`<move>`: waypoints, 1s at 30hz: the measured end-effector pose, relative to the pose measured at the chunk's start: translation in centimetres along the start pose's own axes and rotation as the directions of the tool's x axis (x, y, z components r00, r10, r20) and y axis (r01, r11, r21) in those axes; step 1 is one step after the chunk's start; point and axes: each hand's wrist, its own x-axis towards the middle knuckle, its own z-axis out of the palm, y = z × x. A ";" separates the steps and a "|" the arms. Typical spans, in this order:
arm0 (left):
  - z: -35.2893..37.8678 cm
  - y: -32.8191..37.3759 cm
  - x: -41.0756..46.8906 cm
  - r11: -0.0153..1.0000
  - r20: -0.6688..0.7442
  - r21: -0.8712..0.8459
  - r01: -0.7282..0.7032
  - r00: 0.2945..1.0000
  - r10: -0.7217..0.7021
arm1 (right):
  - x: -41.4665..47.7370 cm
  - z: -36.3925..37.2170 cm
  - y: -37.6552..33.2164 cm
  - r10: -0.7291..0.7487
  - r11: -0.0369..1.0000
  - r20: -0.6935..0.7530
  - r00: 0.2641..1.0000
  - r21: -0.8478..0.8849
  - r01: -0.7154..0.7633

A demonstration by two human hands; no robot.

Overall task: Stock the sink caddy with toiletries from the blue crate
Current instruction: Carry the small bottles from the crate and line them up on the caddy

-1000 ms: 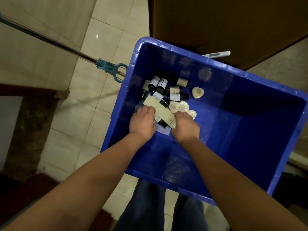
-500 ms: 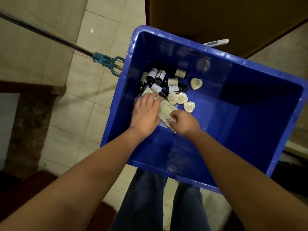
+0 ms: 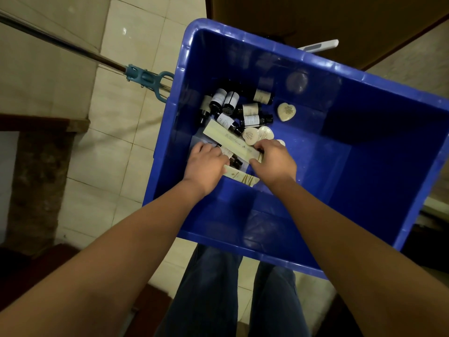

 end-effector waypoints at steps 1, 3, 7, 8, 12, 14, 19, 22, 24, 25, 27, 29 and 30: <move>0.0 -0.1 0.1 1.000 -0.002 -0.004 0.000 1.000 0.000 | 0.2 0.2 0.0 0.000 0.998 0.008 1.000 -0.064 0.001; 0.1 -0.2 0.1 1.000 -0.011 -0.014 0.001 1.000 -0.001 | 0.5 0.5 -0.1 0.011 0.988 0.008 1.000 -0.154 -0.010; 0.3 -0.2 0.0 0.999 -0.020 -0.043 0.014 1.000 -0.015 | 0.8 0.8 -0.2 0.049 0.981 0.023 0.999 -0.188 -0.044; 0.3 -0.2 0.0 0.999 -0.020 -0.046 0.017 1.000 -0.018 | 0.8 0.9 -0.2 0.059 0.983 0.030 0.998 -0.178 -0.053; 0.2 0.0 -0.1 0.999 -0.012 -0.044 0.024 1.000 -0.025 | 0.7 0.6 -0.4 0.093 0.980 0.072 0.993 -0.185 -0.079; -0.1 0.0 -0.3 0.998 -0.005 -0.054 0.033 0.999 -0.033 | 0.5 0.5 -0.4 0.107 0.972 0.084 0.991 -0.221 -0.086; -0.2 0.3 -0.8 0.997 -0.001 -0.058 0.051 0.999 -0.051 | 0.3 0.6 0.0 0.094 0.970 0.071 0.993 -0.233 -0.075; 0.0 0.2 -1.0 0.996 0.004 -0.060 0.064 0.998 -0.064 | 0.0 0.9 0.2 0.085 0.983 0.094 0.992 -0.168 -0.069; -0.1 0.3 -1.3 0.997 0.018 -0.050 0.066 0.998 -0.065 | -0.3 0.8 0.3 0.067 0.990 0.118 0.991 -0.128 -0.052; -0.2 0.4 -1.5 0.997 0.028 -0.039 0.063 0.998 -0.062 | -0.5 0.7 0.3 0.052 0.992 0.132 0.990 -0.117 -0.036; -0.5 0.9 -1.8 0.999 0.042 -0.011 0.048 0.998 -0.047 | -1.0 0.2 0.6 0.021 0.994 0.139 0.990 -0.106 -0.006; -1.0 1.5 -2.2 0.999 0.040 0.018 0.026 0.999 -0.027 | -2.0 -0.7 0.8 0.012 0.996 0.117 0.993 -0.091 -0.001; -1.4 1.9 -2.4 0.999 0.033 0.027 0.018 0.999 -0.019 | -2.6 -1.4 0.9 0.013 0.997 0.102 0.995 -0.072 -0.006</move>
